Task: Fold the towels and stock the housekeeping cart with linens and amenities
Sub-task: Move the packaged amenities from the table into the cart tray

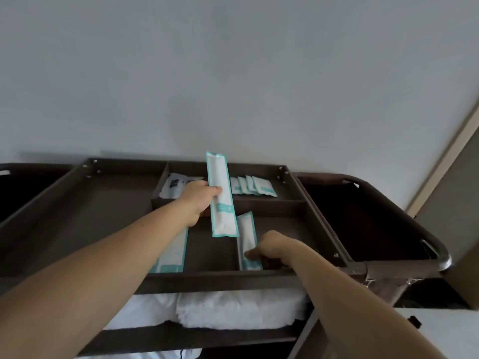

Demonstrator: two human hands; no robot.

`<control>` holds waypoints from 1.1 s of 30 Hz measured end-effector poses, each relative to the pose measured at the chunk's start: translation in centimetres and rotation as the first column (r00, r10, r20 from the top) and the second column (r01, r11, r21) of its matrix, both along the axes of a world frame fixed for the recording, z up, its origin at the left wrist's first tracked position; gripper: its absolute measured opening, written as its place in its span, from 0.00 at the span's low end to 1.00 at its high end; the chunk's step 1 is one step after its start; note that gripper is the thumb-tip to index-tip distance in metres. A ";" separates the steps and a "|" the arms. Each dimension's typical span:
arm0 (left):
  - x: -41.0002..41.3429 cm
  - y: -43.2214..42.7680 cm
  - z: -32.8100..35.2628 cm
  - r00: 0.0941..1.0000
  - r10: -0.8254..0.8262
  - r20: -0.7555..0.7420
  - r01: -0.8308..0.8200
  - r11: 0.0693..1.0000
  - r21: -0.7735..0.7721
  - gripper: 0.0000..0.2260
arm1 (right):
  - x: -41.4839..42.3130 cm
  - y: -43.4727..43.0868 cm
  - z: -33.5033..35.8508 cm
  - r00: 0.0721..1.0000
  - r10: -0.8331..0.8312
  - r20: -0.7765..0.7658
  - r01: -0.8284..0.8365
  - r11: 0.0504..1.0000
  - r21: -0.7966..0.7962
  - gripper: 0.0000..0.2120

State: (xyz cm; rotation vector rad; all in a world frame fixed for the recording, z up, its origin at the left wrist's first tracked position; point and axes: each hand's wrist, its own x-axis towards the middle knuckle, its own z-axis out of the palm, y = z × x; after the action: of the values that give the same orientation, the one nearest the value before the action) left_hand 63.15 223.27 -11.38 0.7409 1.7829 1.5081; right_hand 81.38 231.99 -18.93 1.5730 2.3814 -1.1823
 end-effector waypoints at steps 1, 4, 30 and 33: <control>-0.1 -0.1 -0.2 1.000 0.004 -0.003 -0.004 1.000 -0.002 0.09 | -0.1 0.0 0.0 0.999 0.018 0.027 -0.018 1.000 0.002 0.20; -0.4 0.0 -0.8 1.000 0.020 0.003 -0.020 1.000 -0.009 0.07 | -0.5 0.2 0.4 0.990 0.075 0.118 -0.084 0.994 0.076 0.25; 3.7 3.5 -1.4 0.992 -0.123 -0.013 0.121 0.988 -0.098 0.05 | 3.3 3.0 2.3 0.930 -0.213 -0.298 0.206 0.977 -0.055 0.12; 2.3 3.2 -0.9 0.996 -0.076 -0.051 0.071 0.993 -0.094 0.06 | 3.8 3.0 0.4 0.973 -0.174 -0.154 0.165 0.984 -0.069 0.14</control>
State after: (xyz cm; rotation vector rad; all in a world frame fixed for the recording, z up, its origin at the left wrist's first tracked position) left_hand 65.48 226.43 -12.24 0.8002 1.8319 1.3601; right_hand 85.18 235.01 -18.54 1.7573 2.3201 -1.4456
